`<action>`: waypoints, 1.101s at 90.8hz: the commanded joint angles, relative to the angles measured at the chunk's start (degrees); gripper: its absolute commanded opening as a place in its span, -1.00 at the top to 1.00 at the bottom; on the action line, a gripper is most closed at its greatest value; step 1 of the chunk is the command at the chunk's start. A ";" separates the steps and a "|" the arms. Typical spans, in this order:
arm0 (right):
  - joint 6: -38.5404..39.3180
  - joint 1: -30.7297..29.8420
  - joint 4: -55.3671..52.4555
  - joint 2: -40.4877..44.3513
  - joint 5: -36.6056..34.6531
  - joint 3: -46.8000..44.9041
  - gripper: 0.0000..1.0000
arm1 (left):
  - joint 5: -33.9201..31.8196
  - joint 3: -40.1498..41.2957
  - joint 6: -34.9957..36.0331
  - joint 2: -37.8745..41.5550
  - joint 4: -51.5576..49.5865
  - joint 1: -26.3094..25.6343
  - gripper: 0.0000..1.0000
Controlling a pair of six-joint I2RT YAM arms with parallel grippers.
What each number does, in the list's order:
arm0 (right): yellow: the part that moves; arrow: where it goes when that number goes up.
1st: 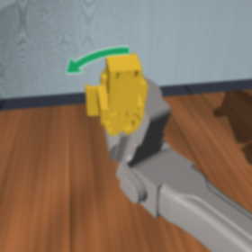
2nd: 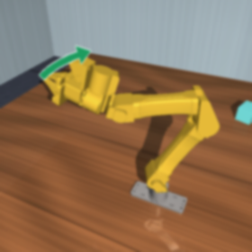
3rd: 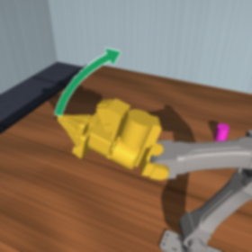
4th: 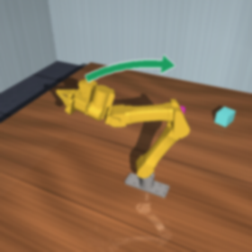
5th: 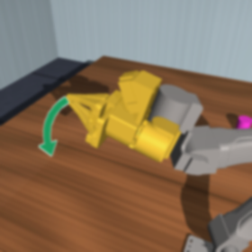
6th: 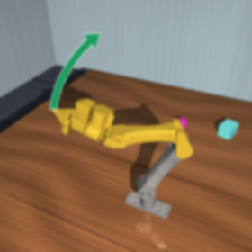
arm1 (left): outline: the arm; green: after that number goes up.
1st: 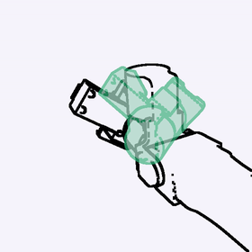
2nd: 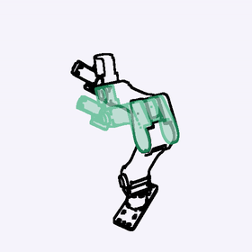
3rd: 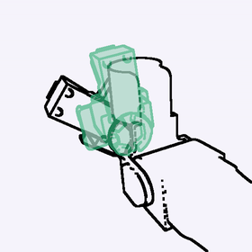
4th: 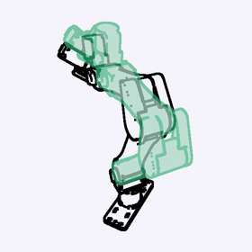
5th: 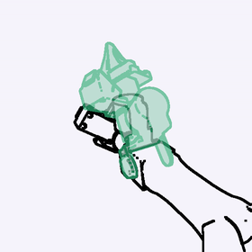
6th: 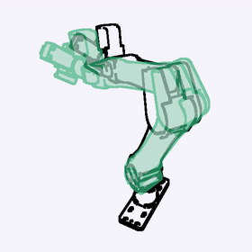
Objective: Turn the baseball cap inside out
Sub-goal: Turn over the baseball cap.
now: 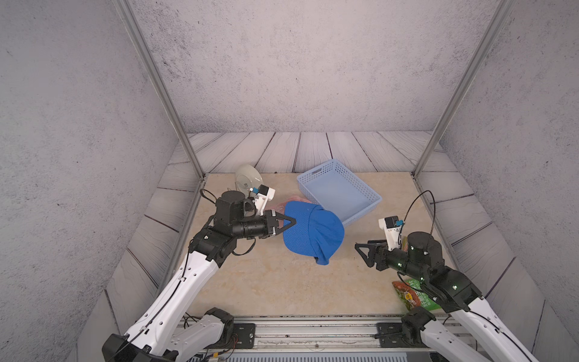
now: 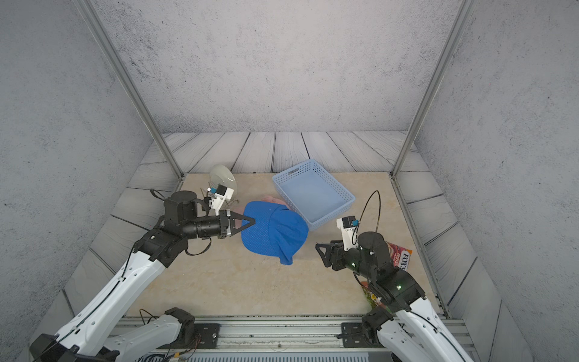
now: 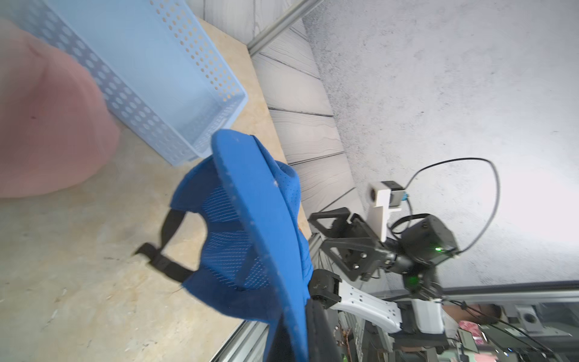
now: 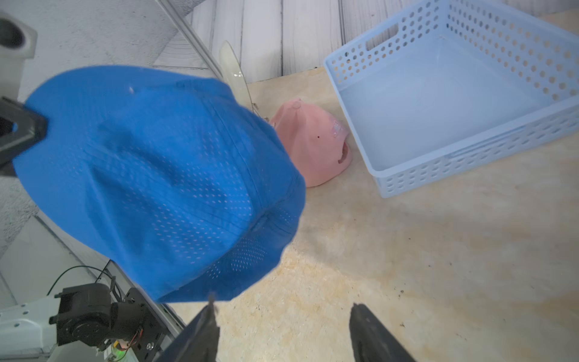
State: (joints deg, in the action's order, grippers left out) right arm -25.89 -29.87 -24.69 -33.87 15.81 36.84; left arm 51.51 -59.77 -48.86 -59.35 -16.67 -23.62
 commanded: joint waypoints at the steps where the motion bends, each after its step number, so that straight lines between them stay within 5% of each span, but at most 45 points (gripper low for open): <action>1: 4.40 -0.01 13.80 3.56 3.42 -6.45 -0.39 | 8.85 -2.90 -6.46 -0.56 7.28 0.42 1.00; 23: 7.33 -0.01 29.93 8.37 4.27 -15.76 -0.34 | 12.21 -3.85 -13.51 -0.98 14.52 0.41 1.00; 52: 6.07 -0.01 37.47 1.45 12.55 -13.91 -0.32 | 12.01 -4.84 -16.97 -1.57 17.89 0.33 1.00; 66: 7.05 0.03 38.85 -0.35 11.85 -12.91 0.30 | 12.98 -5.07 -15.81 -1.51 17.52 0.39 1.00; 79: 12.49 0.00 28.23 1.75 10.76 -8.97 1.00 | 13.19 -9.10 -1.16 -0.86 1.63 2.92 1.00; 100: 22.22 0.21 7.52 7.45 12.45 -3.14 1.00 | 15.67 -10.14 13.07 -1.45 -14.62 10.88 1.00</action>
State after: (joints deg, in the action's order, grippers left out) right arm -10.57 -29.85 -4.23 -28.29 26.46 30.06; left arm 65.25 -68.86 -47.20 -60.66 -21.50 -15.11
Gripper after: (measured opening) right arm 0.057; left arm 0.068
